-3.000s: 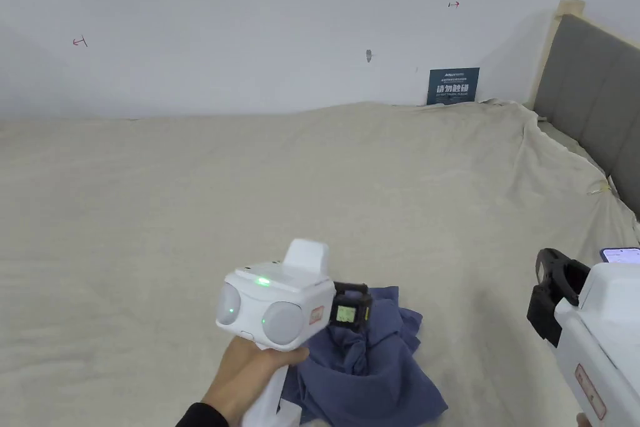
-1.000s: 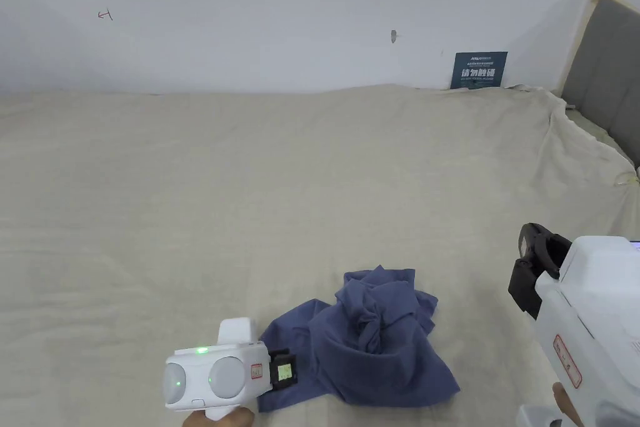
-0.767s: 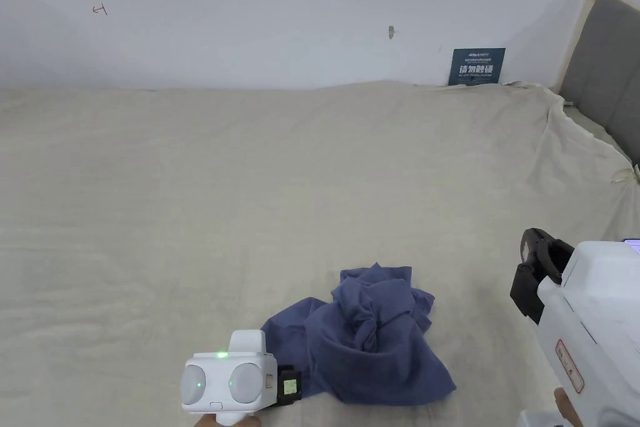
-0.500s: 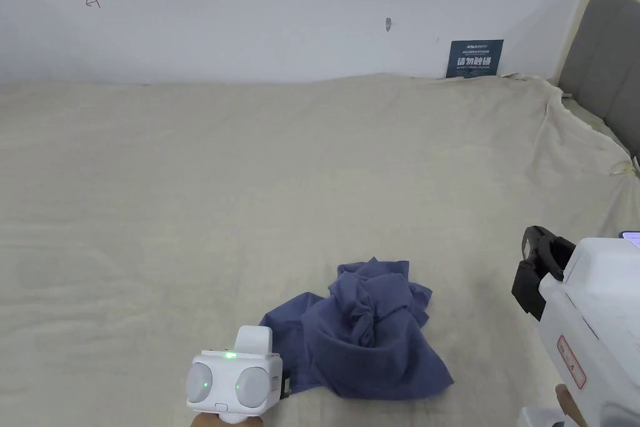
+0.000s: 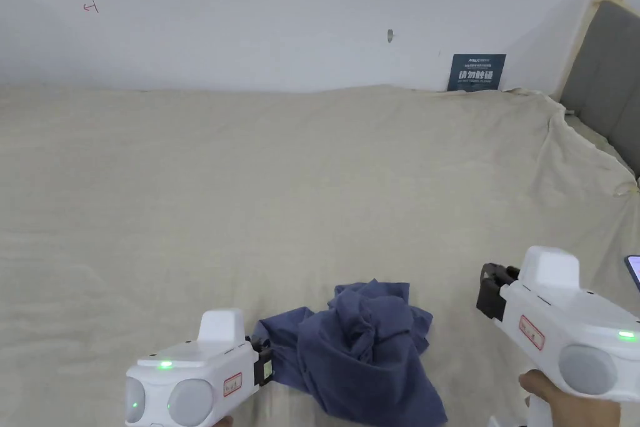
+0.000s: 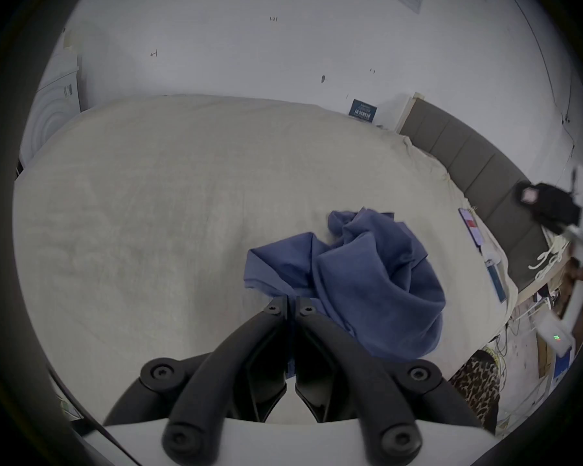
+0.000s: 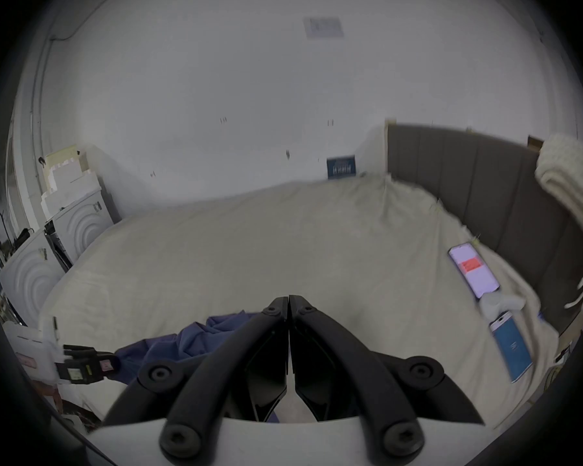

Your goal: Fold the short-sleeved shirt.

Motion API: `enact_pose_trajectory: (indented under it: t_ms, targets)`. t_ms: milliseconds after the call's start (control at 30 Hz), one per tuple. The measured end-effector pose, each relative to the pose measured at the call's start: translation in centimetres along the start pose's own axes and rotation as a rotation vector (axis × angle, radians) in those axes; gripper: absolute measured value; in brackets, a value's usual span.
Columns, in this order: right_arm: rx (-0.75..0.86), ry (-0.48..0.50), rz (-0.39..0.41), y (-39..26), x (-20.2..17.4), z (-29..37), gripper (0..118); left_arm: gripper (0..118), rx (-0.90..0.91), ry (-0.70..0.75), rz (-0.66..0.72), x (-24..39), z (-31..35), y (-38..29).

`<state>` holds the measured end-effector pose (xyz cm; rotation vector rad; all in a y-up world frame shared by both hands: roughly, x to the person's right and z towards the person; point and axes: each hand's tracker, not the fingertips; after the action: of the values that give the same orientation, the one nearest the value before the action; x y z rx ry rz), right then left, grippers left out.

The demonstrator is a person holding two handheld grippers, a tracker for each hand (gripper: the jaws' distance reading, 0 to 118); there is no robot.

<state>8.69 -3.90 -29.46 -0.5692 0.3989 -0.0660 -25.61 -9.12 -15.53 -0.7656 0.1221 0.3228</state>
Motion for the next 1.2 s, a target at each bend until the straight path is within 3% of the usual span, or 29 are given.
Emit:
enact_pose_trajectory:
  t_ms: [133, 167, 200, 233, 267, 300, 333, 500, 667, 833, 900, 933, 967, 1033, 1200]
  targets:
    - [-0.147, 0.003, -0.011, -0.5, 0.7, -6.3, 1, 0, 0.014, -0.012, 0.003, -0.1, 0.1, 0.6]
    - [-0.172, -0.005, -0.024, -0.9, 0.8, -7.7, 6, 0, 0.015, -0.014, 0.003, -0.2, 0.1, 0.6]
    - [-0.200, -0.007, -0.025, -1.2, 0.9, -9.0, 17, 0, 0.015, -0.016, 0.004, -0.3, 0.0, 0.7]
    - [-0.228, -0.014, -0.018, -1.7, 1.0, -10.4, 32, 0, 0.012, -0.019, 0.007, -0.4, -0.1, 0.6]
    - [-0.261, -0.007, -0.014, -2.1, 1.1, -11.8, 54, 0, 0.008, -0.019, 0.009, -0.6, -0.2, 0.6]
    - [-0.298, -0.016, 0.009, -2.5, 1.0, -12.8, 67, 0, 0.007, -0.018, 0.009, -0.7, -0.4, 0.5]
    - [-0.329, -0.012, 0.025, -2.9, 1.0, -13.9, 72, 0, 0.003, -0.017, 0.008, -1.0, -0.6, 0.5]
    - [-0.406, -0.060, 0.064, -4.6, -0.1, -16.8, 74, 0, -0.009, -0.018, 0.021, -2.3, -1.6, 0.1]
    - [-0.450, -0.043, 0.095, -6.2, -0.4, -18.7, 72, 0, -0.016, -0.018, 0.040, -2.9, -1.8, 0.0]
    - [-0.457, -0.043, 0.111, -6.7, -1.5, -18.5, 57, 0, -0.023, -0.019, 0.049, -3.1, -2.0, -0.2]
    - [-0.462, -0.007, 0.119, -6.6, -1.9, -18.0, 33, 0, -0.023, -0.017, 0.050, -3.0, -1.9, -0.3]
    - [-0.463, 0.015, 0.149, -6.5, -2.2, -17.7, 8, 0, -0.022, -0.017, 0.051, -2.9, -1.9, -0.3]
    - [-0.456, 0.046, 0.164, -6.5, -2.6, -17.4, 4, 0, -0.022, -0.016, 0.053, -2.9, -1.9, -0.3]
    - [-0.448, 0.019, 0.201, -6.0, -2.6, -16.8, 4, 0, -0.020, -0.017, 0.058, -2.9, -1.8, -0.4]
    - [-0.335, 0.047, 0.167, -3.6, -1.4, -12.8, 4, 0, -0.003, -0.036, 0.097, -3.0, -1.0, -0.3]
